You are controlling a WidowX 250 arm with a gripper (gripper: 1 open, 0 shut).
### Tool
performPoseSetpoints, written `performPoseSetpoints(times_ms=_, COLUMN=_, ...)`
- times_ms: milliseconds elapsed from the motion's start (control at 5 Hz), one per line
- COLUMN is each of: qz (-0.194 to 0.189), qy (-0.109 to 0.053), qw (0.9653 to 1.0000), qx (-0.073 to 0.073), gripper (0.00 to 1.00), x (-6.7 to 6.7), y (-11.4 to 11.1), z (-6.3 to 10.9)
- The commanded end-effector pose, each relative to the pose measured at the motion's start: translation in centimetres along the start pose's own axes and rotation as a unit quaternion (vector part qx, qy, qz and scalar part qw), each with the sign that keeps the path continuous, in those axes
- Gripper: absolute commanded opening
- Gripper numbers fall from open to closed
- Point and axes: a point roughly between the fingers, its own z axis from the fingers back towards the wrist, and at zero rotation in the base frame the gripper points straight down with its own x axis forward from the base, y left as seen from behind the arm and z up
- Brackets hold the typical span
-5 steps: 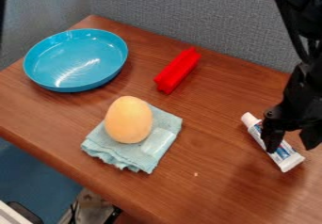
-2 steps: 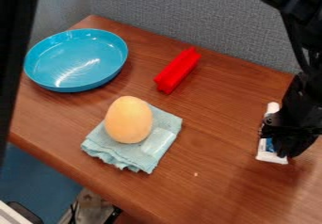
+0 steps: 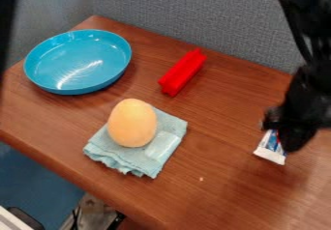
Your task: Put the toothpaste on the blue plate
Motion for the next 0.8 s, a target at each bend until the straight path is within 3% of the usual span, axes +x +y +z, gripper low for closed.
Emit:
performPoseSetpoints(times_ms=0, qz=0.046, qy=-0.008, qw=0.9981, qx=-0.040, gripper=0.00, x=4.0, y=2.4, z=4.5)
performPoseSetpoints(times_ms=200, qz=0.082, qy=-0.002, qw=0.9954, qx=-0.050, gripper=0.00, x=6.5, y=5.0, z=6.5)
performPoseSetpoints(times_ms=400, qz=0.070, qy=0.002, qw=0.9963, qx=-0.049, gripper=1.00, x=5.0, y=4.5, z=6.0)
performPoseSetpoints(times_ms=600, qz=0.060, qy=0.009, qw=0.9976, qx=-0.034, gripper=1.00, x=3.2, y=3.9, z=5.6)
